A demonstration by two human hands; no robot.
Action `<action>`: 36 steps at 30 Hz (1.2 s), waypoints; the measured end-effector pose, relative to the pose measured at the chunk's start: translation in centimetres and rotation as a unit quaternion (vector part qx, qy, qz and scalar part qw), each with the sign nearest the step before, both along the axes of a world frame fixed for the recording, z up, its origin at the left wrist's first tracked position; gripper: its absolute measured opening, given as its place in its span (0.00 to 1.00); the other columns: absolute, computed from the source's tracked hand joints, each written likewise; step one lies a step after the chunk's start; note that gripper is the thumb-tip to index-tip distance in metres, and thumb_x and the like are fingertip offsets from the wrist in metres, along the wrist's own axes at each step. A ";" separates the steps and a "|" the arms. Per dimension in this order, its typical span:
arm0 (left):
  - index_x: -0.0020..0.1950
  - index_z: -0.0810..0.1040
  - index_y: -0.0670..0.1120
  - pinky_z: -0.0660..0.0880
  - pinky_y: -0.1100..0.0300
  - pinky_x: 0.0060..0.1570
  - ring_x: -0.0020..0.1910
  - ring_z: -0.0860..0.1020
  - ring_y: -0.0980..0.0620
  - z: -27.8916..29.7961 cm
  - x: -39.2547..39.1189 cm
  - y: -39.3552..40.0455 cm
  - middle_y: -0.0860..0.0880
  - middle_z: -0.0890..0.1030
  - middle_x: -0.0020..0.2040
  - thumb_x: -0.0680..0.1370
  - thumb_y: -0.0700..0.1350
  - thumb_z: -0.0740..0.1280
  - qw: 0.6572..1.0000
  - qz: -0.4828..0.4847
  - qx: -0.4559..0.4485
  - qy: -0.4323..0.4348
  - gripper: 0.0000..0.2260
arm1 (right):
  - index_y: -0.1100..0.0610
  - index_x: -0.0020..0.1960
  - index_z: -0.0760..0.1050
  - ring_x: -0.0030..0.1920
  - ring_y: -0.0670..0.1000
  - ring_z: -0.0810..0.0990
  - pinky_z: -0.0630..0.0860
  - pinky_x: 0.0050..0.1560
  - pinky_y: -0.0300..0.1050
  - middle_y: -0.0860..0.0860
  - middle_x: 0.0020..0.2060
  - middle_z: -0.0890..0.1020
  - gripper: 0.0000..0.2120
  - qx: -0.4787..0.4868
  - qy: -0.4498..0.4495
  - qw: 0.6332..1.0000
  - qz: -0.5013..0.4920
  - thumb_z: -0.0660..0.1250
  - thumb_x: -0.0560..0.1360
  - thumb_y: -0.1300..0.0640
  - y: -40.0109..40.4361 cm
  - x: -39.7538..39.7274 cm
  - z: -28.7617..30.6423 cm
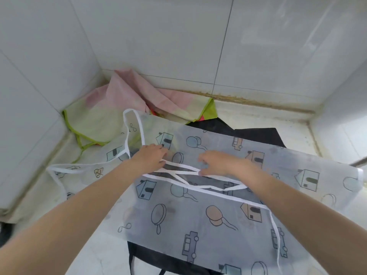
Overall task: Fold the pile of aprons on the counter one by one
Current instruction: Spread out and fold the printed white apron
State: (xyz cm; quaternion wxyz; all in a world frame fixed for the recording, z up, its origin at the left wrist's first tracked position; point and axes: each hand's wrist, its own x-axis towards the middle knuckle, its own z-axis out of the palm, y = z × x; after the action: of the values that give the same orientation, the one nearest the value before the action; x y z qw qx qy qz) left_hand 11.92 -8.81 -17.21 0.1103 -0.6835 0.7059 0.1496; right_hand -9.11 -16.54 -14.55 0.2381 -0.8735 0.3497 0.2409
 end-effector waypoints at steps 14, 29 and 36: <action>0.74 0.59 0.46 0.46 0.44 0.73 0.75 0.49 0.40 4.7 10.3 6.3 0.43 0.55 0.75 0.77 0.45 0.61 0.903 0.197 0.032 -0.380 0.25 | 0.54 0.72 0.59 0.65 0.61 0.61 0.71 0.59 0.54 0.57 0.66 0.60 0.29 -0.001 0.043 0.989 0.140 0.67 0.74 0.57 3.2 11.2 -4.4; 0.70 0.64 0.48 0.68 0.58 0.47 0.60 0.70 0.48 -0.1 -1.8 -1.7 0.48 0.68 0.63 0.76 0.51 0.65 0.988 -0.125 0.094 0.020 0.24 | 0.59 0.70 0.59 0.66 0.60 0.66 0.60 0.67 0.57 0.57 0.63 0.69 0.26 -0.164 0.086 0.958 -0.219 0.64 0.75 0.56 -8.1 -3.1 -3.2; 0.57 0.67 0.46 0.63 0.58 0.35 0.41 0.69 0.51 -3.2 -6.1 -2.2 0.51 0.70 0.48 0.73 0.48 0.71 0.975 -0.141 0.152 0.084 0.18 | 0.58 0.45 0.68 0.49 0.60 0.75 0.70 0.43 0.47 0.58 0.49 0.76 0.05 -0.184 -0.093 0.953 -0.221 0.56 0.75 0.66 -8.0 -5.0 -1.7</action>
State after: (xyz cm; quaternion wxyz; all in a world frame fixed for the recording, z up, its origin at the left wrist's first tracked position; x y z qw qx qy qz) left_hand 5.80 -10.97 -20.42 0.1736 -0.5376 0.7707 0.2948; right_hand -14.15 -24.58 -16.26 0.1517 -0.8218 0.5483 0.0317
